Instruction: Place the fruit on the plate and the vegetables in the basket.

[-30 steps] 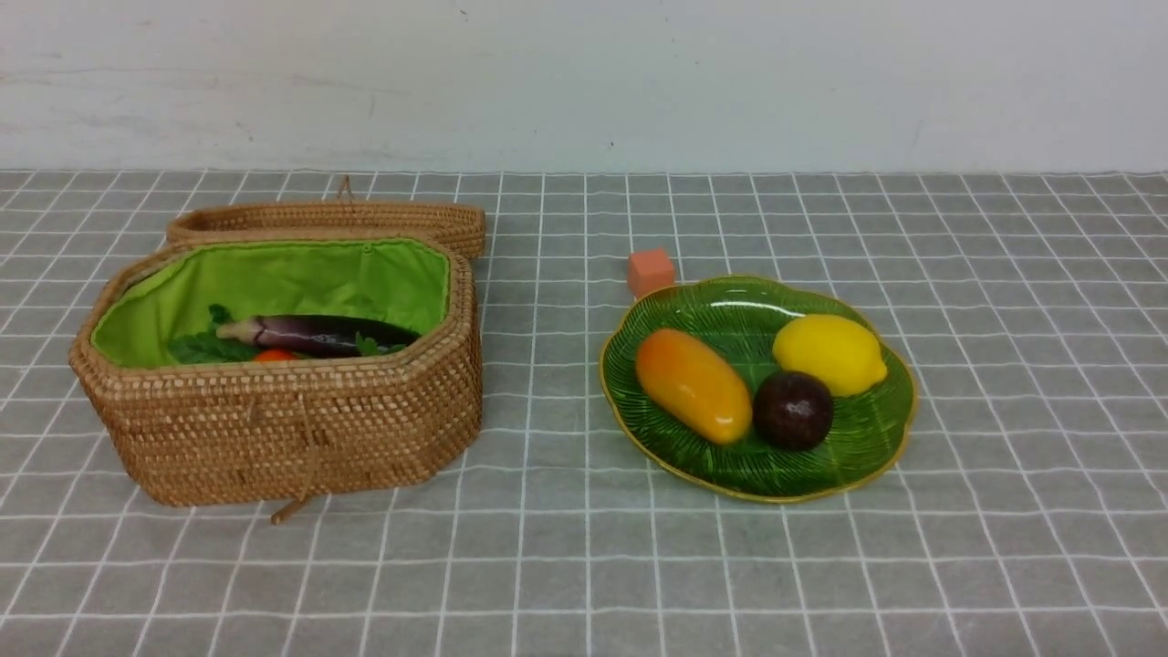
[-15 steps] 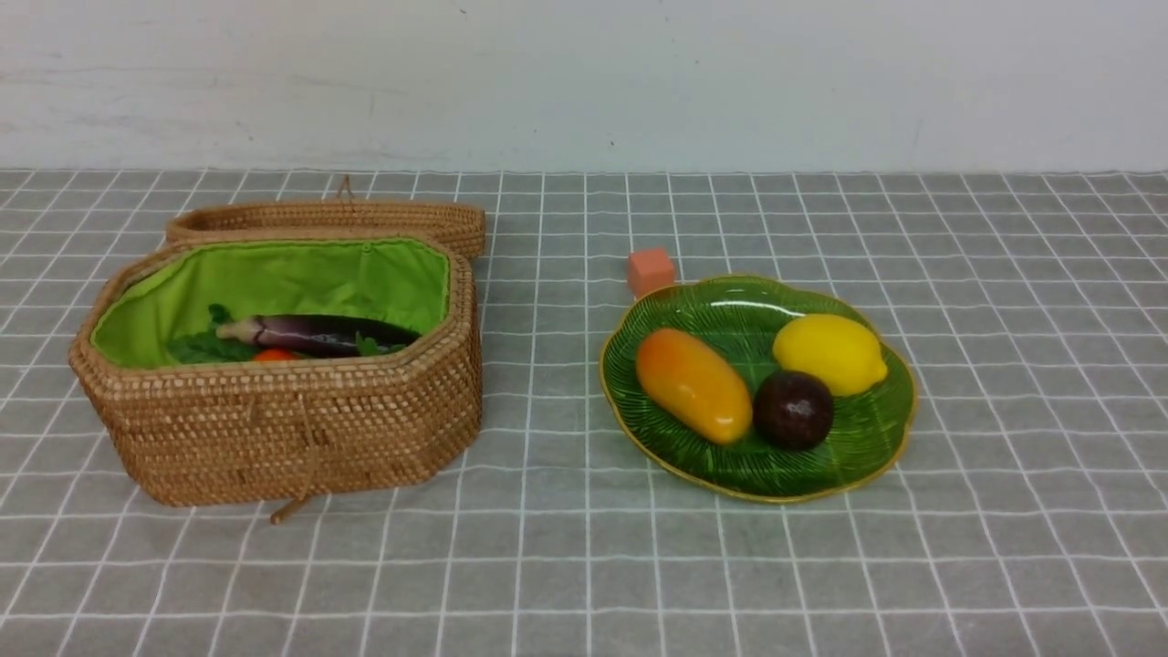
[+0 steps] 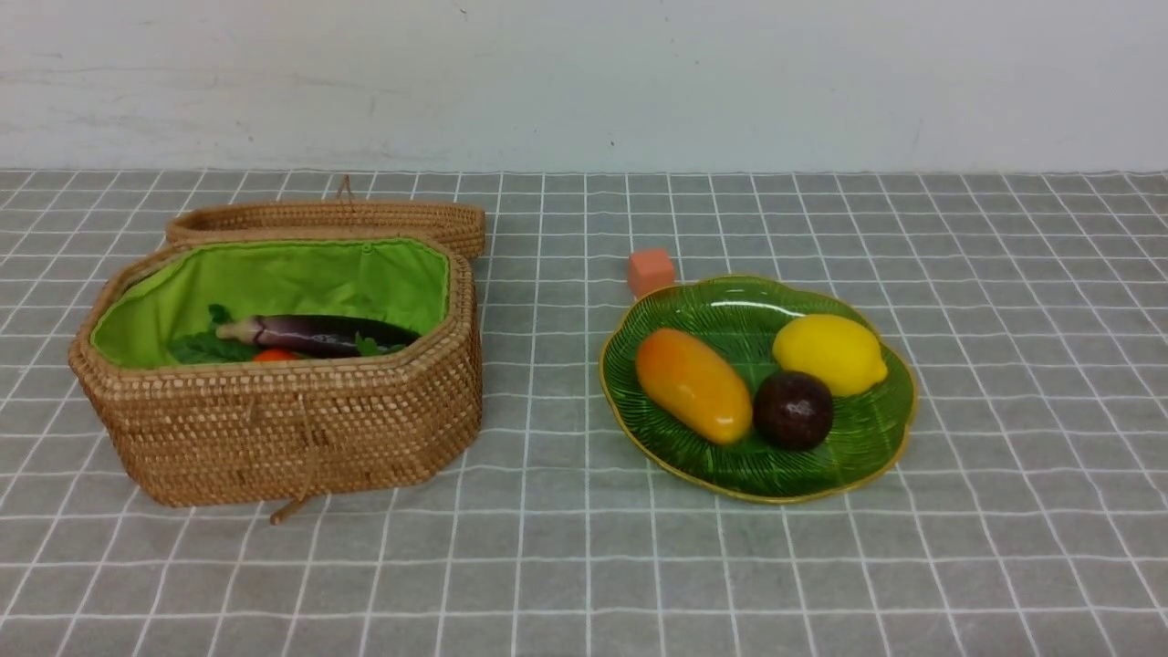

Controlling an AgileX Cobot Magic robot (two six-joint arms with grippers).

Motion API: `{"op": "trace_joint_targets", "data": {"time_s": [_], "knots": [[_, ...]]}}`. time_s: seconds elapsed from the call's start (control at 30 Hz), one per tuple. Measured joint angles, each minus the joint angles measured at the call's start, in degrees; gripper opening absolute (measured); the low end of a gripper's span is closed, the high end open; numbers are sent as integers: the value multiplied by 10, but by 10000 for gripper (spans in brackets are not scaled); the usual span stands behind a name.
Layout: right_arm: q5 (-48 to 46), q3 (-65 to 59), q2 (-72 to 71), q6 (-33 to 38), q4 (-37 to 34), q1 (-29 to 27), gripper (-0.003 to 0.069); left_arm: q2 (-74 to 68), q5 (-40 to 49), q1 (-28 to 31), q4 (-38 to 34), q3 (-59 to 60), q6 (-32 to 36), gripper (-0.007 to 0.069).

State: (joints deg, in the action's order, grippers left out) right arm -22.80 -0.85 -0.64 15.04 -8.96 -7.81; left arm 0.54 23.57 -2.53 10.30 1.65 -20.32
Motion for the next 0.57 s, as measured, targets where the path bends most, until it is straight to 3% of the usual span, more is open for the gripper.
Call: {"op": "trace_joint_targets", "data": {"time_s": [0.57], "knots": [[0, 0, 0, 0, 0, 0, 242, 0, 0, 1, 0, 0, 0, 36]]}}
